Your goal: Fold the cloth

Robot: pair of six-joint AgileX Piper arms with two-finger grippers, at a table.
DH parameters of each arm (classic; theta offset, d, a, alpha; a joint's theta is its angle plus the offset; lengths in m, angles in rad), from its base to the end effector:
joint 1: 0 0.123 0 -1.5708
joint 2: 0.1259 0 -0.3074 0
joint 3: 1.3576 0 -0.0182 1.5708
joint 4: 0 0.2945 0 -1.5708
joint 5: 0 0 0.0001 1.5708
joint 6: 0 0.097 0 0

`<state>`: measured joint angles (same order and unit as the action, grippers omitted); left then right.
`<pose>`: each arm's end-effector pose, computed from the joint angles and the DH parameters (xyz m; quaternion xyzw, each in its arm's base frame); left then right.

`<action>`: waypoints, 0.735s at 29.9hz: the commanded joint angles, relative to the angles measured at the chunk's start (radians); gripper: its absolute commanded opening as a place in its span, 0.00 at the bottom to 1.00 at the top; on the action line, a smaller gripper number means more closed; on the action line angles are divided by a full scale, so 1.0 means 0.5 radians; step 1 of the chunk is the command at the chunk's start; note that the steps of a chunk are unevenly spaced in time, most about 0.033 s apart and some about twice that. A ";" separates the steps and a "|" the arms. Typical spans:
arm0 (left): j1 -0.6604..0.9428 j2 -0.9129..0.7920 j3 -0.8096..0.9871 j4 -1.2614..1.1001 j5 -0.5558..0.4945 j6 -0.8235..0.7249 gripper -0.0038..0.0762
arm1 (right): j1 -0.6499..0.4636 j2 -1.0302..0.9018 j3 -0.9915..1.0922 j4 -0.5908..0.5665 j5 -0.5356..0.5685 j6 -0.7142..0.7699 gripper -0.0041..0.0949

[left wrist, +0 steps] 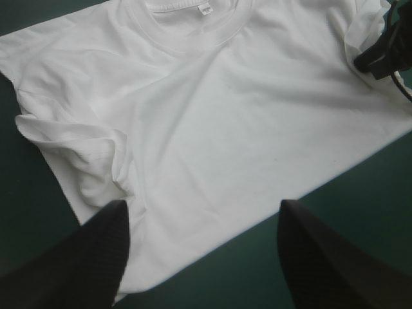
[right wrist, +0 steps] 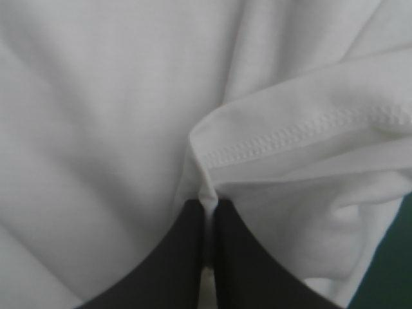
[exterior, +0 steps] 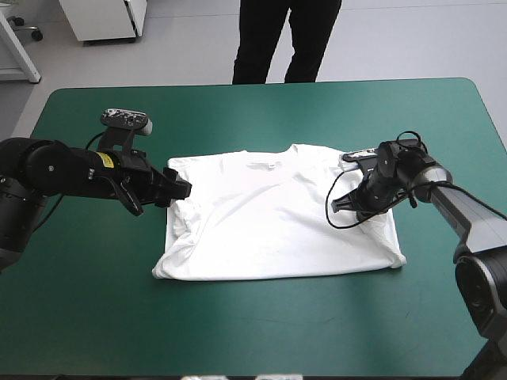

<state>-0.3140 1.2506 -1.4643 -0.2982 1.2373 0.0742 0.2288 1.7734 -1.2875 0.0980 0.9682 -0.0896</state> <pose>0.2511 -0.1099 0.4550 0.1789 0.9224 -0.1844 0.2885 0.3852 0.0977 0.2218 -0.1343 0.9848 0.0499 0.0985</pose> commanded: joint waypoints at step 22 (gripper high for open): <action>-0.009 -0.192 -0.025 0.324 0.105 -0.254 0.64 | 0.000 -0.819 -0.220 -0.342 0.392 0.144 0.57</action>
<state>-0.3140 1.2076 -1.4643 -0.1293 1.2537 -0.0071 0.2296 1.4640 -1.3737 -0.0305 1.1636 -0.0340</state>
